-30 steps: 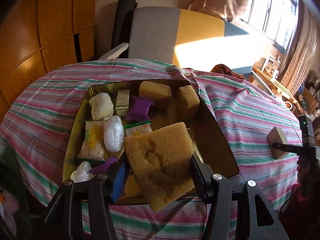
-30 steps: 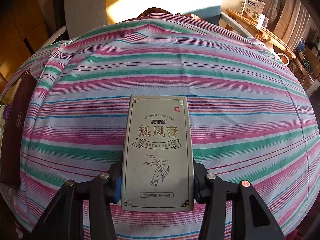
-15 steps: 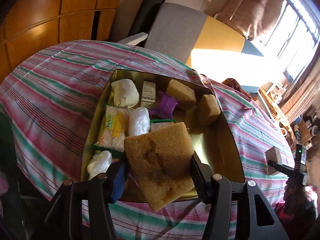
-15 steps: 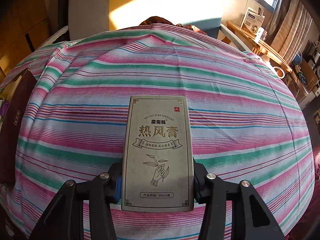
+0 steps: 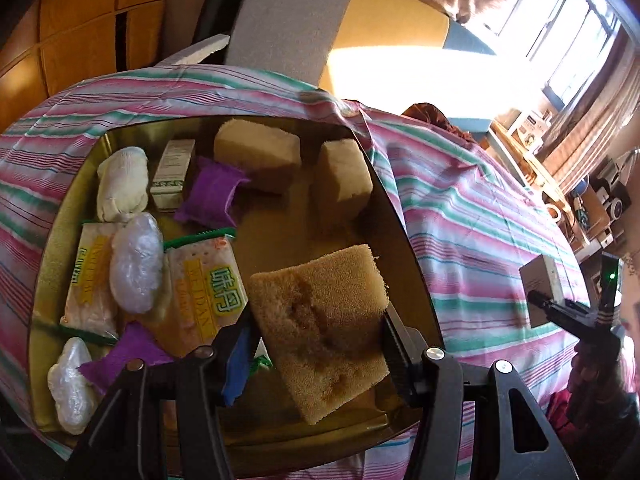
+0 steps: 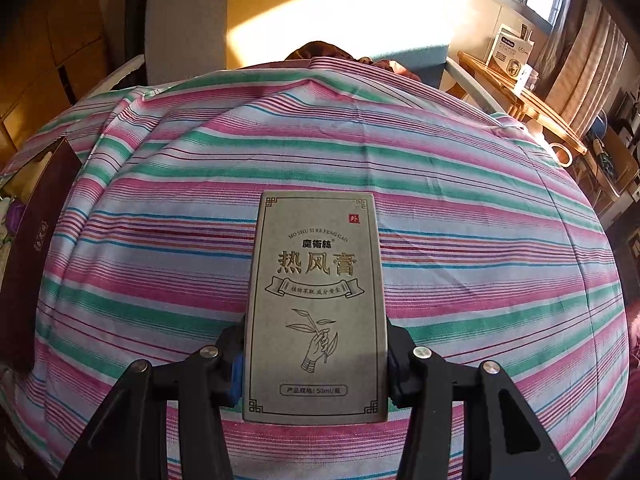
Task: Organize objects
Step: 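Carry the sponge into the tray and release it with the left gripper while the right lifts the box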
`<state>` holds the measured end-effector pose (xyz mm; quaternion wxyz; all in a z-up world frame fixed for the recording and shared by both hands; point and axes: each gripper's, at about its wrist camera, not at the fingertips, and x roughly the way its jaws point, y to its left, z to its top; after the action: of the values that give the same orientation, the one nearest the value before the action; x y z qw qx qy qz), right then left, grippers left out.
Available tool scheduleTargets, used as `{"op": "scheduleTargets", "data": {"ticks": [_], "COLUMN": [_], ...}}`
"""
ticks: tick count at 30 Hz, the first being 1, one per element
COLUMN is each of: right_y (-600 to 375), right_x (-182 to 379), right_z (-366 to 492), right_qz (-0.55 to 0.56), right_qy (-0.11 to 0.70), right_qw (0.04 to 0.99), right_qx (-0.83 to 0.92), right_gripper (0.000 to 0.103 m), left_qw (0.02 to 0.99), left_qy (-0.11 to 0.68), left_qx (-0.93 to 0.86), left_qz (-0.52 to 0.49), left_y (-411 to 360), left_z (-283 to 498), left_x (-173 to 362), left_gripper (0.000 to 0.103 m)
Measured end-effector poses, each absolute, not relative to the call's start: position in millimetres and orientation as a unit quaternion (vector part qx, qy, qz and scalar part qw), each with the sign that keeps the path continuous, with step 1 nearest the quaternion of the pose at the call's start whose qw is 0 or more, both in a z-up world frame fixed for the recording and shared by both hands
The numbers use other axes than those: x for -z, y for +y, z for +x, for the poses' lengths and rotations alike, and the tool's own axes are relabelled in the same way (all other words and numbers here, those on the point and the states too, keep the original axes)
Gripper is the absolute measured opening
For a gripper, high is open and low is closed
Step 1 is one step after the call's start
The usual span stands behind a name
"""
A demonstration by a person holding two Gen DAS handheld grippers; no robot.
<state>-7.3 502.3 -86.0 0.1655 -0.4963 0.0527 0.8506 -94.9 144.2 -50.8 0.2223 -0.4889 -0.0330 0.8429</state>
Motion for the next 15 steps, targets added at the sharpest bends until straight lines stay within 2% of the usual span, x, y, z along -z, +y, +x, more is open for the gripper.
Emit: {"op": "scheduleTargets", "data": {"ticks": [8,15], "right_y": [503,504], "right_x": [86,88], "right_z": [-9,-8], "right_qz": [-0.496,-0.501], "right_qy": [0.052,0.054], "right_qw": [0.165,0.166], "right_qx": [-0.851,-0.848], "right_gripper": [0.051,0.051], "left_qw": [0.22,0.214], "left_qy": [0.031,0.05], "left_qx": [-0.838,-0.838], "left_qz": [-0.498,-0.499], "left_y": [158,153], "left_z": [-88,-74], "left_x": [71,75], "left_gripper": [0.064,0.073]}}
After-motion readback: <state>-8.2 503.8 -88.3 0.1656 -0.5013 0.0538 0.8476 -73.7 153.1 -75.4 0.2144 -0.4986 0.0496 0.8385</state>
